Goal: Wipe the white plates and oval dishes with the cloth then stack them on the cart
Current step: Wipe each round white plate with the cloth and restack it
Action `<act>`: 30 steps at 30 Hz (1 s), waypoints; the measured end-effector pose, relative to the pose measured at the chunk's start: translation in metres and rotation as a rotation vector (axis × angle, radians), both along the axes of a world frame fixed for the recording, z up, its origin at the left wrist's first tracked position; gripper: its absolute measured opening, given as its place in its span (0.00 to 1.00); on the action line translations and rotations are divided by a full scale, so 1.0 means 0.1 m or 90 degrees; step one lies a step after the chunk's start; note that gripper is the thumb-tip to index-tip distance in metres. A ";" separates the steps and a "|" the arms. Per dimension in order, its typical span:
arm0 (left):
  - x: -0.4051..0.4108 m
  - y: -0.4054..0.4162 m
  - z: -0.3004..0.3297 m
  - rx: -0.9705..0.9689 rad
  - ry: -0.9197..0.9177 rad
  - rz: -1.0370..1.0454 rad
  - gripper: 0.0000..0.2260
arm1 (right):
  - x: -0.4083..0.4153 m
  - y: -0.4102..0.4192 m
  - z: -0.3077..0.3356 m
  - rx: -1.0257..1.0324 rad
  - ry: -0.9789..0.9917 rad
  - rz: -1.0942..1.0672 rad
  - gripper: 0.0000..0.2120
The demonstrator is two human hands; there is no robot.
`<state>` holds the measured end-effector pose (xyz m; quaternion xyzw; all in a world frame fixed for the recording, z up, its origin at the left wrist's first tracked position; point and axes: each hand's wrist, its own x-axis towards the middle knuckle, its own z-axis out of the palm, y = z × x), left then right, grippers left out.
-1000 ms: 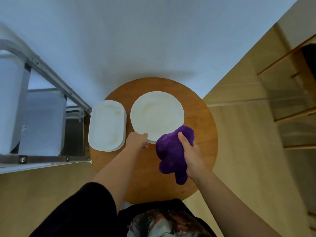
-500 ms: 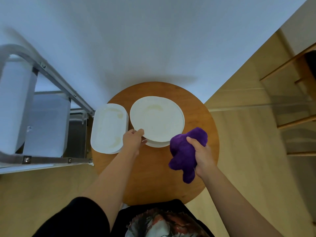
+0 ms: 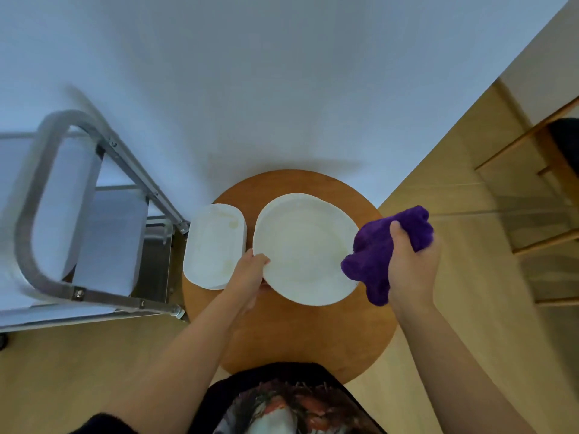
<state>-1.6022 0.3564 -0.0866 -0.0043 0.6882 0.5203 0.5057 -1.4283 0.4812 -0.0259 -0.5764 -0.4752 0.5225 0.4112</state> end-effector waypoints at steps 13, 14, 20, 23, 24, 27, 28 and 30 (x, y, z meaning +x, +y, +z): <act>0.33 -0.30 0.43 0.167 -0.107 0.132 0.11 | 0.03 -0.79 0.20 0.354 -0.403 0.390 0.26; 0.37 -0.30 0.44 0.176 -0.105 0.144 0.10 | -0.01 -0.90 0.14 0.269 -0.512 0.466 0.35; 0.55 -0.37 0.45 0.194 -0.051 0.182 0.10 | -0.19 -1.03 -0.04 0.107 -0.703 0.400 0.48; 0.62 -0.38 0.50 0.205 -0.043 0.177 0.10 | -0.27 -0.97 -0.05 0.140 -0.702 0.315 0.47; 0.62 -0.39 0.53 0.209 -0.039 0.172 0.10 | -0.29 -0.94 -0.05 0.156 -0.678 0.299 0.47; 0.58 -0.43 0.57 0.217 -0.027 0.144 0.09 | -0.32 -0.85 -0.07 0.236 -0.597 0.285 0.45; 0.56 -0.44 0.59 0.218 -0.023 0.130 0.09 | -0.33 -0.81 -0.06 0.266 -0.571 0.289 0.44; 0.51 -0.45 0.65 0.210 -0.007 0.105 0.09 | -0.38 -0.75 -0.03 0.303 -0.534 0.309 0.43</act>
